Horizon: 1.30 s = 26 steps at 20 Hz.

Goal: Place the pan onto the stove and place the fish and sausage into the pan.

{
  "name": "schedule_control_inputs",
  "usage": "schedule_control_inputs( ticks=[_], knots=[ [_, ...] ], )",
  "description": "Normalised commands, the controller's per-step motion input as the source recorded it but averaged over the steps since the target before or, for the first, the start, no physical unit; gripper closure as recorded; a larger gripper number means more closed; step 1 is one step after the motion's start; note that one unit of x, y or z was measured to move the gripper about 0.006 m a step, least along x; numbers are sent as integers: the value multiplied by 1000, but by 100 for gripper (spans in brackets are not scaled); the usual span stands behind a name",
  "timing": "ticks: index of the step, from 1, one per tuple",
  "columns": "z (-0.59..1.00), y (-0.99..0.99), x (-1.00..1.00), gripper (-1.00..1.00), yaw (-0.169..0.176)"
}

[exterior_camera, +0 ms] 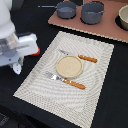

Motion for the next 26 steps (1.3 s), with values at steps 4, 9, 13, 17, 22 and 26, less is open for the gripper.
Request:
schedule_control_inputs(
  ticks=[4, 9, 13, 17, 22, 26],
  knots=[
    [995, 744, 578, 100, 69],
    [851, 731, 543, 100, 70],
    [516, 735, 487, 100, 63],
    [221, 776, 456, 100, 50],
    [14, 845, 394, 100, 32],
    [0, 875, 357, 100, 21]
  ],
)
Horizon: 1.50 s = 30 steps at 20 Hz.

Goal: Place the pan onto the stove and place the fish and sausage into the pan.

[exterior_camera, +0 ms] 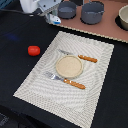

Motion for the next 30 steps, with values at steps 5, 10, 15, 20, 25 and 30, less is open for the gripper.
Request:
schedule_control_inputs(
  ticks=[5, 10, 15, 20, 25, 30],
  knots=[
    [0, 878, 344, 100, 19],
    [0, 885, 312, 100, 12],
    [0, 883, 311, 100, 11],
    [0, 884, 300, 100, 6],
    [-8, 858, 133, 100, 3],
    [-52, 599, -59, 100, 10]
  ],
)
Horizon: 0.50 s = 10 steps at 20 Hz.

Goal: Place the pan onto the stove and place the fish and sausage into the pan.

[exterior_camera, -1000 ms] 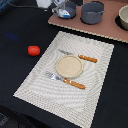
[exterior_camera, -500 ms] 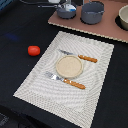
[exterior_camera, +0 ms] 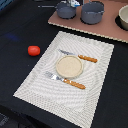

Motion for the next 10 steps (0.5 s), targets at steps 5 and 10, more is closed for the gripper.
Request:
schedule_control_inputs(
  ticks=[5, 10],
  knots=[
    [-74, 382, -58, 100, 4],
    [-122, 362, 0, -100, 1]
  ],
)
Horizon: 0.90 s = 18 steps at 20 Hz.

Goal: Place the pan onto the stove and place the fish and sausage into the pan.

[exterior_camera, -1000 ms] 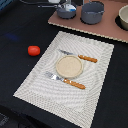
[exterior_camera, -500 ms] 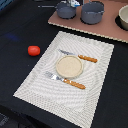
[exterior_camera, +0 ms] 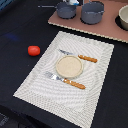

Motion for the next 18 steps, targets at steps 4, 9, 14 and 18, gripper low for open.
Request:
schedule_control_inputs(
  ticks=[4, 9, 14, 18],
  knots=[
    [-101, 329, 0, -100, 6],
    [62, 155, 26, -100, 1],
    [484, -697, 33, -100, -36],
    [496, -976, 0, -100, -46]
  ],
)
